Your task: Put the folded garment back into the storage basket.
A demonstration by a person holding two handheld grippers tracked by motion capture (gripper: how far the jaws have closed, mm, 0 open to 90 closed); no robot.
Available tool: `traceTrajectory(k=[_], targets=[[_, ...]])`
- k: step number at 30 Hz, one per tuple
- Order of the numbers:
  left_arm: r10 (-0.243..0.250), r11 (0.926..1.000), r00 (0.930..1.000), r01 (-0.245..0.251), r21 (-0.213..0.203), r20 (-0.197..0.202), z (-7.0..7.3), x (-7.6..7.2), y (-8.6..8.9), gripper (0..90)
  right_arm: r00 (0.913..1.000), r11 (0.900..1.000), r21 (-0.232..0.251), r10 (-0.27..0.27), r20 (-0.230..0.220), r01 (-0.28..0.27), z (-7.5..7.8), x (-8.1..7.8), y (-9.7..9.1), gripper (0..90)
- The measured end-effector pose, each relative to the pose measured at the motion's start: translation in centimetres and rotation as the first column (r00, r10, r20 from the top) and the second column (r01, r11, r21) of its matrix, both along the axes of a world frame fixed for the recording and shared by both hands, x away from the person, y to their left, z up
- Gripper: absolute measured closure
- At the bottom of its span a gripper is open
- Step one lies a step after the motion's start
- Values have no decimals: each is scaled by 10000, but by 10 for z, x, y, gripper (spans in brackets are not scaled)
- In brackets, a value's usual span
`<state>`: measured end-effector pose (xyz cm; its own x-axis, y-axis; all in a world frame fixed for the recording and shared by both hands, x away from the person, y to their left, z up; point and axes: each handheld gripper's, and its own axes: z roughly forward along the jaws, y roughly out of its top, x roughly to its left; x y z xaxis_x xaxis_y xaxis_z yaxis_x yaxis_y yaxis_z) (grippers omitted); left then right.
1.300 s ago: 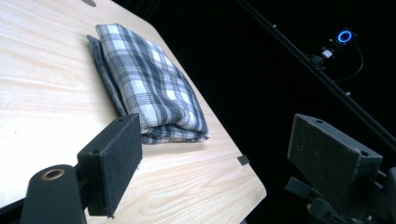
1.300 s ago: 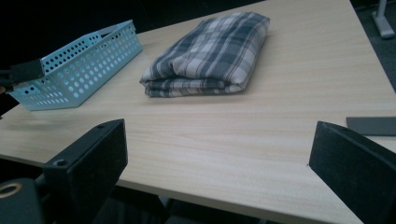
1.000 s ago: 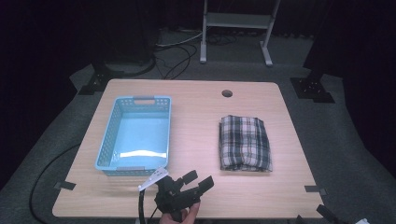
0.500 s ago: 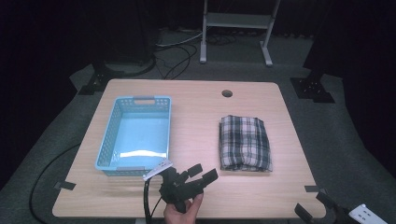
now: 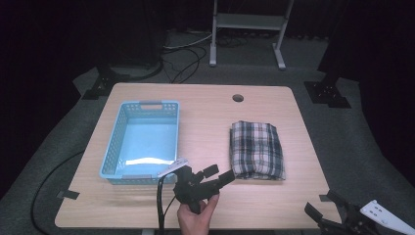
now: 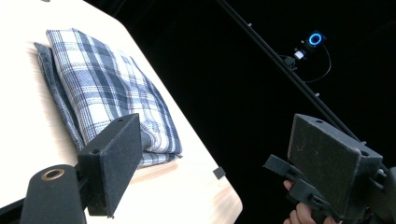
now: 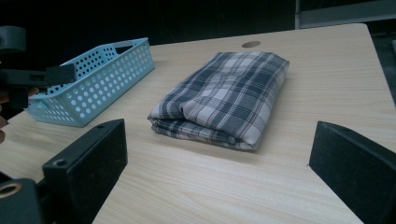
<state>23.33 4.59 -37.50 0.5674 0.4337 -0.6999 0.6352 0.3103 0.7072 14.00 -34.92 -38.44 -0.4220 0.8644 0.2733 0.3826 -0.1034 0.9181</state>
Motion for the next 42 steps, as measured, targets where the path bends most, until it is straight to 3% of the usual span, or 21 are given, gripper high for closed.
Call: traceTrajectory(k=[11, 25, 30, 42], targets=[[-167, 9998, 9995, 170, 92, -284, -4, 10, -7, 168, 9985, 9993, 105, 364, -408, -360, -5, 7, 8, 42], [-271, 9996, 9990, 272, 16, -348, -4, 21, -12, 168, 9980, 9989, -152, 443, -459, -450, -1, 26, 9, 42], [-365, 9992, 9987, 370, 163, -351, -4, 27, -16, 168, 9981, 9989, -175, 417, -463, -425, 1, 32, 6, 42], [-321, 9990, 9980, 337, 280, -551, -1, 46, -19, 168, 9960, 9988, -133, 465, -765, -476, 1, 64, 6, 42]])
